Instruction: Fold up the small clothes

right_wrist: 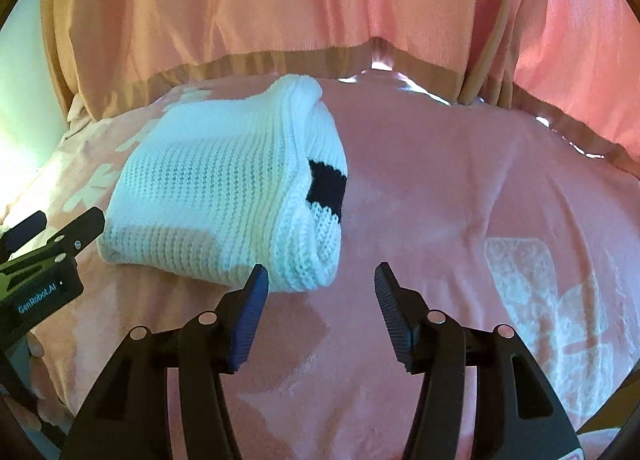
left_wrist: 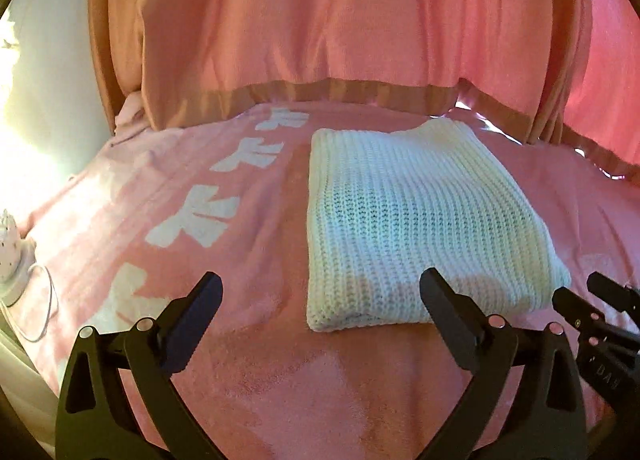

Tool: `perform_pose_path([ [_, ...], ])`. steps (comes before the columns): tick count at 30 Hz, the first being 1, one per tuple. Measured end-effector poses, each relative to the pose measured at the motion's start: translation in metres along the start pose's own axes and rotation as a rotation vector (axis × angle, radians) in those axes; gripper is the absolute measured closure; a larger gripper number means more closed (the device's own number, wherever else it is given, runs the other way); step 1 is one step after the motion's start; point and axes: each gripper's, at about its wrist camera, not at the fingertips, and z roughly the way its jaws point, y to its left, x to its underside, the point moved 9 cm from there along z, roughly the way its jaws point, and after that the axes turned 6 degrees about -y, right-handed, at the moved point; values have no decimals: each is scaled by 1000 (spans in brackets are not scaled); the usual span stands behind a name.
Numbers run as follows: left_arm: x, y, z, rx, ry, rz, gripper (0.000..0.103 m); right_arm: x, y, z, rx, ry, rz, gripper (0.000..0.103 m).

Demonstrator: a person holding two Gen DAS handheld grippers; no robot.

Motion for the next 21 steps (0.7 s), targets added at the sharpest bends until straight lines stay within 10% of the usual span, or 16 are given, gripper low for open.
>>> perform_pose_path([
  [21,3,1,3,-38,-12,-3,6,5,5,3,4,8,-23,47],
])
